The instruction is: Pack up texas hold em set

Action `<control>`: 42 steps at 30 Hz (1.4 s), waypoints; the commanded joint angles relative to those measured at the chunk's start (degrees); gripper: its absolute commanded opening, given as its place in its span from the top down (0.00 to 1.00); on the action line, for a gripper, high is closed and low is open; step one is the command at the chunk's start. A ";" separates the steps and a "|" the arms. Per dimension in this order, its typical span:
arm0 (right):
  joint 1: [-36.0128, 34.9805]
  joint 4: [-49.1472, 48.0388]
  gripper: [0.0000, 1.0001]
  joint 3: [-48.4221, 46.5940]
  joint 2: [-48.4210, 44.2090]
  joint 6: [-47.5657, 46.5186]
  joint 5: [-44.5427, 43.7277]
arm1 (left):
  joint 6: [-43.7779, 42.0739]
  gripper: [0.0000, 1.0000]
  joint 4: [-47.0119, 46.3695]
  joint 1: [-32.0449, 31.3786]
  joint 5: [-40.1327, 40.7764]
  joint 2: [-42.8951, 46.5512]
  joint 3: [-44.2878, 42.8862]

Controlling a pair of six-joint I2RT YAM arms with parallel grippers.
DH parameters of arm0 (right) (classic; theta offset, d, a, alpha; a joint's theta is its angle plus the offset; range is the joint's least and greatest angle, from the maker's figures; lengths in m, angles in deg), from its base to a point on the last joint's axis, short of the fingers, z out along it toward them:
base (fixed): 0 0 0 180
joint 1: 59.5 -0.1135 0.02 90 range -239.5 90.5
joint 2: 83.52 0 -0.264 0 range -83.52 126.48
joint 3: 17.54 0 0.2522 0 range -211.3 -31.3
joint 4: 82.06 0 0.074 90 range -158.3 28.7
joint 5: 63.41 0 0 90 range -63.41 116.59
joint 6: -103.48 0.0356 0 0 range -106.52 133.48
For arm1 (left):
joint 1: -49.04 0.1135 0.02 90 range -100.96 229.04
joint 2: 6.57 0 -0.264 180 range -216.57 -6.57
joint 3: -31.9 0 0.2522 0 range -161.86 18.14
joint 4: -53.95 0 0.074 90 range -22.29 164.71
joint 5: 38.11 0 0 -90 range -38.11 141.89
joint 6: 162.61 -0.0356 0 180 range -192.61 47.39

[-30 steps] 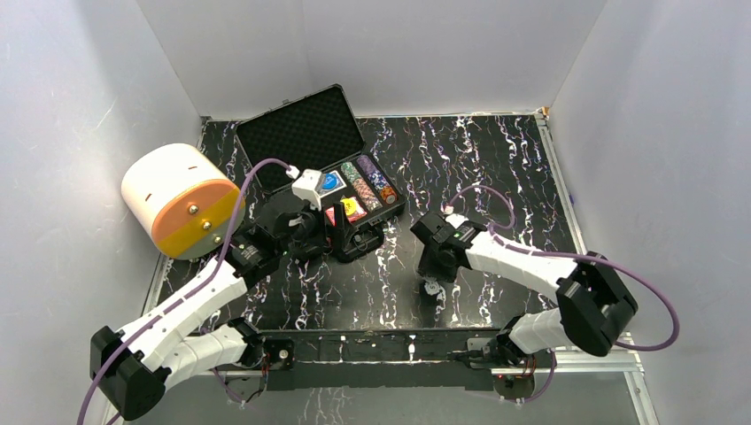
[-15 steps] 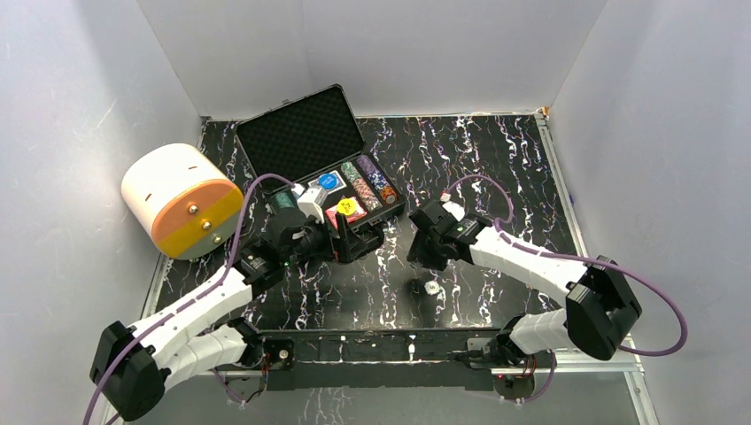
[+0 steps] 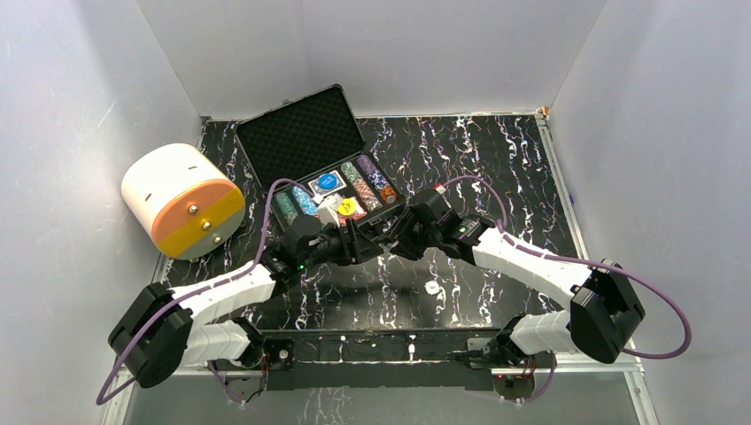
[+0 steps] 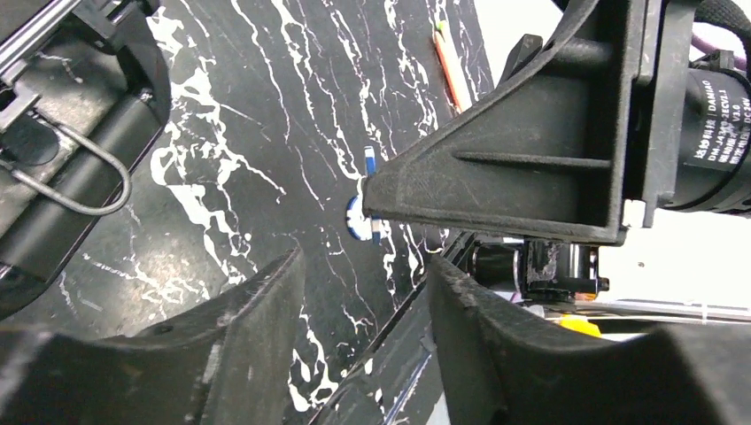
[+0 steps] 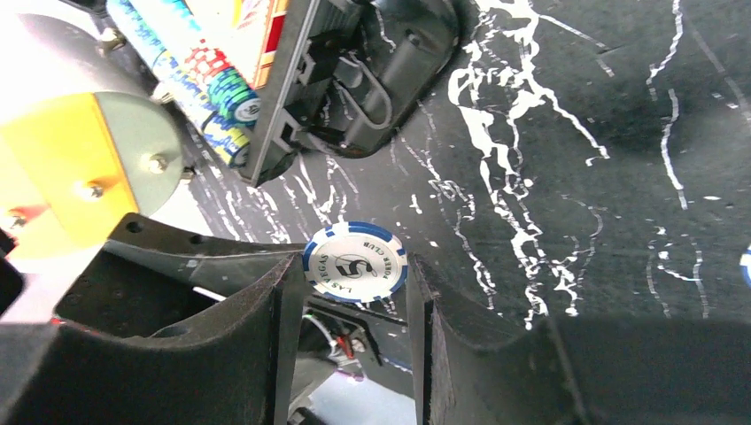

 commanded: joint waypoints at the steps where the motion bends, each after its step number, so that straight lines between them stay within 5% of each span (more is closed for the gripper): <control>1: 0.00 -5.20 0.62 -0.95 -1.77 5.35 2.07 | 1.23 0.54 -8.82 -0.96 0.07 -2.94 -1.15; 9: 0.11 -7.22 0.61 -0.42 -0.57 6.06 4.67 | 0.63 0.82 -9.78 -1.77 3.41 -4.37 -1.64; 13: 0.20 -7.94 0.61 -0.01 0.04 6.15 5.41 | -0.29 0.84 -10.08 -1.82 5.55 -2.82 -1.20; 18: 0.46 -8.64 0.61 0.07 0.69 6.05 6.34 | -0.09 0.73 -10.17 -1.82 7.42 -1.62 -0.45; 24: 0.77 -9.06 0.59 -0.33 1.18 5.33 6.72 | -1.41 1.00 -10.08 -1.84 9.11 -1.15 -0.37; 26: 1.22 -8.74 0.48 -0.84 1.43 3.63 6.80 | -3.16 1.00 -7.95 -1.82 9.88 -1.15 -1.37; 29: 3.97 -6.66 0.29 -2.49 1.60 -1.82 6.49 | -9.33 1.00 -1.69 -1.75 11.01 -0.99 -4.56; 32: 8.86 -2.48 0.21 -4.53 0.72 -9.20 4.86 | -20.38 1.00 8.12 -1.74 12.96 -1.54 -10.24; 42: 18.56 3.82 0.19 -1.84 -5.44 -19.72 2.31 | -47.76 1.00 25.74 2.75 10.86 -18.30 -32.31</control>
